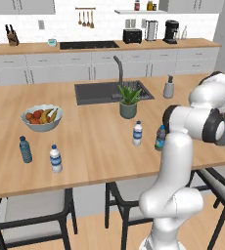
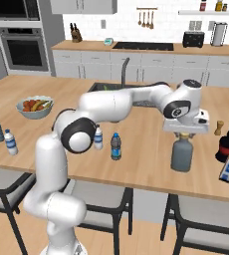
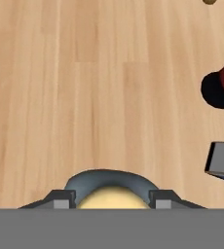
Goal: Move the plastic bottles in the middle to the plastics group, and the glass bottles in the middle to the glass group.
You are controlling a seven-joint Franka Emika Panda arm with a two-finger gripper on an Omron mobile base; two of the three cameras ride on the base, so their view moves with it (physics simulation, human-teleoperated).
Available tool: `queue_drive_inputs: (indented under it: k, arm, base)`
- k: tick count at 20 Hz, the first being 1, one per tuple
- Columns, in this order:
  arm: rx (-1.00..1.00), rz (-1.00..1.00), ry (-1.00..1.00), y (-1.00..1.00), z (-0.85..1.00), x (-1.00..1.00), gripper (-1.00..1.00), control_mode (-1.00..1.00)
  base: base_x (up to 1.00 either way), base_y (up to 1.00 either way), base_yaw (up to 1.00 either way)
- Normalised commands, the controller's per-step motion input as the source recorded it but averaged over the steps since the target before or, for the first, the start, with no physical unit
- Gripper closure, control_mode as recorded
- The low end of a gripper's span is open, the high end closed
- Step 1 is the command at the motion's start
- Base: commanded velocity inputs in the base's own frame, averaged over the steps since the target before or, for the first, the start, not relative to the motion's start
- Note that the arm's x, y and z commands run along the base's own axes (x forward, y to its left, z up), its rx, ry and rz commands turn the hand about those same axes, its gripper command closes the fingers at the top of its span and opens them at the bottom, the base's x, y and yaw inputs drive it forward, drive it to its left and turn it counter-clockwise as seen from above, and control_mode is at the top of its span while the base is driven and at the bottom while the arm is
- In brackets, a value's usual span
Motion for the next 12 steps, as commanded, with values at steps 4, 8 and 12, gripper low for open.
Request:
queue_drive_inputs:
  k: [4, 8, 12]
  arm:
    - [-0.07, 0.00, -0.01, 0.10, -0.15, 0.00, 1.00, -1.00]
    - [-0.14, 0.02, -0.09, 0.30, -0.25, 0.00, 1.00, -1.00]
    - [-0.06, 0.00, -0.20, 0.09, -0.15, 0.00, 1.00, -1.00]
  base:
    - [0.00, 0.00, 0.00]
    - [0.00, 0.00, 0.00]
    - [0.00, 0.00, 0.00]
